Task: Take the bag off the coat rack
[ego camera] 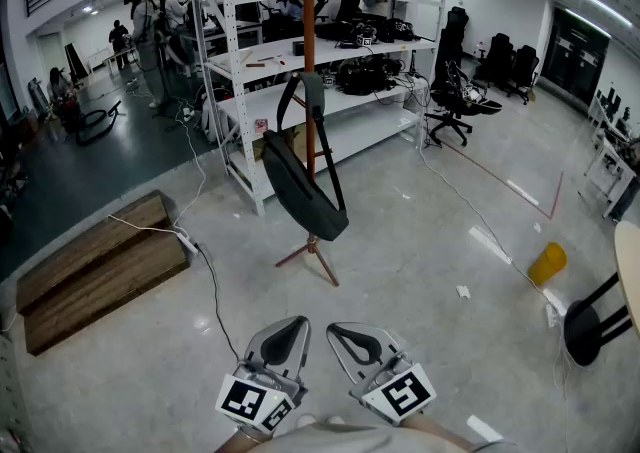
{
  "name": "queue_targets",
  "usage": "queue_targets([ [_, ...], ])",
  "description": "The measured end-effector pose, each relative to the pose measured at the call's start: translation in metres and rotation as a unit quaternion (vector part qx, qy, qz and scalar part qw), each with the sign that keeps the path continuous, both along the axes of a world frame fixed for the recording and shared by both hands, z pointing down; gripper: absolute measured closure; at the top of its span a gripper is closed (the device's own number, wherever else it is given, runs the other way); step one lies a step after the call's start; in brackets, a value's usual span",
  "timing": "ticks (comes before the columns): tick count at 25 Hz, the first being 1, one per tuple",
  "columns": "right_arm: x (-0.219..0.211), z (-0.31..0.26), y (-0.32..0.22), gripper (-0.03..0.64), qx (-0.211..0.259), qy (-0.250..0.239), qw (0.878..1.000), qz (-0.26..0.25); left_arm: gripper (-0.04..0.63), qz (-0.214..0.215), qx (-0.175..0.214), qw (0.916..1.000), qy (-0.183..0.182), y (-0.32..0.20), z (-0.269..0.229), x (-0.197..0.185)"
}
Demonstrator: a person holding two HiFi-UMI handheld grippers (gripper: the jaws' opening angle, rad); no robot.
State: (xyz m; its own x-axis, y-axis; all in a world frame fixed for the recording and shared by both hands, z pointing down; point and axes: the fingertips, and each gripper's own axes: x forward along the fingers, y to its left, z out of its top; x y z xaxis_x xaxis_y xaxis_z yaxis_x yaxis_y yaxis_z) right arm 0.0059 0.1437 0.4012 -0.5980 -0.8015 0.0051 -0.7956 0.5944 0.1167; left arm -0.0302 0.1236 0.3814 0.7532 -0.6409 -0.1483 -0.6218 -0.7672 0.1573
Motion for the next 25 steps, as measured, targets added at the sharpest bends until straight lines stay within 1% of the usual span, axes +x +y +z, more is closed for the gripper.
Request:
queue_targets([
  [4,-0.001,0.006,0.005,0.597,-0.009,0.001,1.000,0.003,0.577,-0.002,0.001,1.0000,0.003,0.003,0.002,-0.002],
  [11,0.002,0.002,0.014,0.597,-0.005,-0.001,1.000,0.001,0.577,-0.010,0.002,0.9999,0.005,0.012,-0.002,-0.002],
  [16,0.010,0.005,0.019,0.597,-0.020,-0.027,0.999,-0.006,0.577,-0.017,0.003,0.9998,0.007,0.020,-0.001,0.003],
  [22,0.018,0.011,0.026,0.597,-0.013,-0.009,1.000,-0.005,0.577,-0.026,0.000,0.9996,0.013,0.030,0.004,0.011],
  [25,0.017,0.013,0.024,0.597,-0.015,-0.009,1.000,-0.010,0.577,-0.032,0.002,0.9995,0.004,0.031,0.008,0.011],
])
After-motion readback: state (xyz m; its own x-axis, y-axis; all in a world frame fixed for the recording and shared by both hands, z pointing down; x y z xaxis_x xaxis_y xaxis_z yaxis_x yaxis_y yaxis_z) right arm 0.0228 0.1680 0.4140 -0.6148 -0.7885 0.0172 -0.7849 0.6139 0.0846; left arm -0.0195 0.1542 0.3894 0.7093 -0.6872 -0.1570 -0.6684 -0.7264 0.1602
